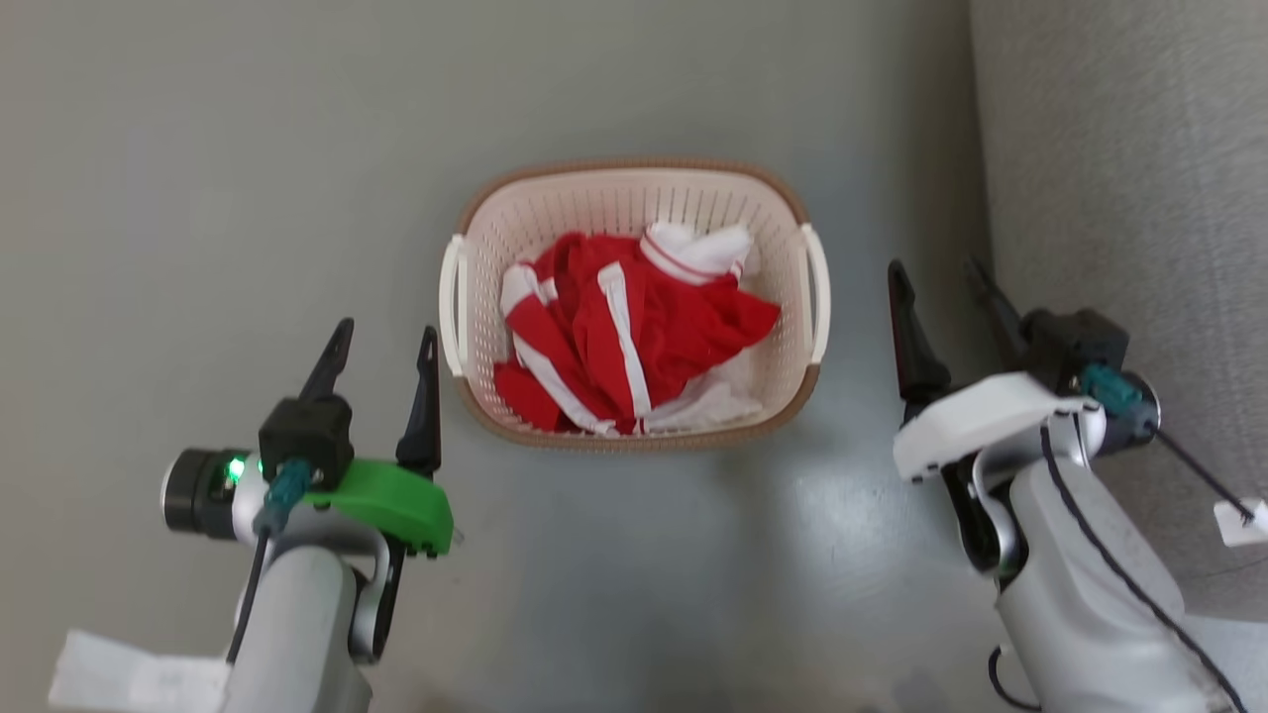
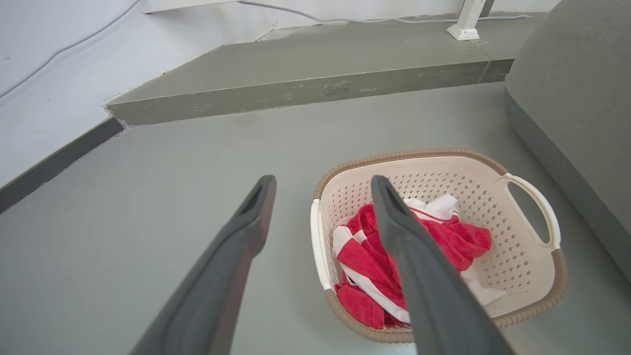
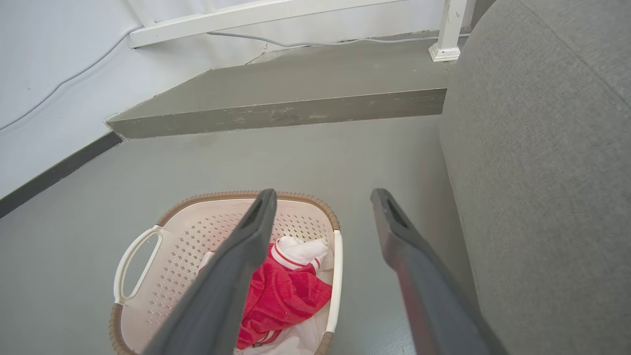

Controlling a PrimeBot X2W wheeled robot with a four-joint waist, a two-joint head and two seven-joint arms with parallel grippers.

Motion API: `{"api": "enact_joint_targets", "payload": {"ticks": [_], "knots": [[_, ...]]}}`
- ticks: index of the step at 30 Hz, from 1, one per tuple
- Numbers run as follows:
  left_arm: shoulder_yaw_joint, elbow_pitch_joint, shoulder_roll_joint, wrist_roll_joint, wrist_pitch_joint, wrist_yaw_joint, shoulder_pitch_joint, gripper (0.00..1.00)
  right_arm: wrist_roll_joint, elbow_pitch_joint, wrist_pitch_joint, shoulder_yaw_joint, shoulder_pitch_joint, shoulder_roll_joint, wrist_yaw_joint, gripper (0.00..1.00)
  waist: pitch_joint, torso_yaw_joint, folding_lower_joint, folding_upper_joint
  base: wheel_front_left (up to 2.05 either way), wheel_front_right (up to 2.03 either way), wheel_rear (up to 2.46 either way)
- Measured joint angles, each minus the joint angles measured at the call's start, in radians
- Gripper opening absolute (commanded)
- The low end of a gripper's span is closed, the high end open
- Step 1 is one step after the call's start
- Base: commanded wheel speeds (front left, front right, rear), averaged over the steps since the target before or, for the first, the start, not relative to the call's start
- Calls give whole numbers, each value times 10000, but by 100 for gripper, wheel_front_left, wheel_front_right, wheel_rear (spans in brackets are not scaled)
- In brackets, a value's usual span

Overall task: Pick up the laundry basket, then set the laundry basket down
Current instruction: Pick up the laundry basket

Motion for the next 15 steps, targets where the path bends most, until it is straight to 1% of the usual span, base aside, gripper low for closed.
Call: {"api": "enact_joint_targets", "payload": {"ticks": [5,15], "knots": [[-38,617,-38,-155,113,-132,-665,100,157,462,2,-71,-634,-29,0,100,640,53,0,0,0,0,0],[-130,1722,-107,-276,299,-176,-2197,100,180,1465,236,17,-1994,-67,8,100,2049,168,1,0,0,0,0]]}}
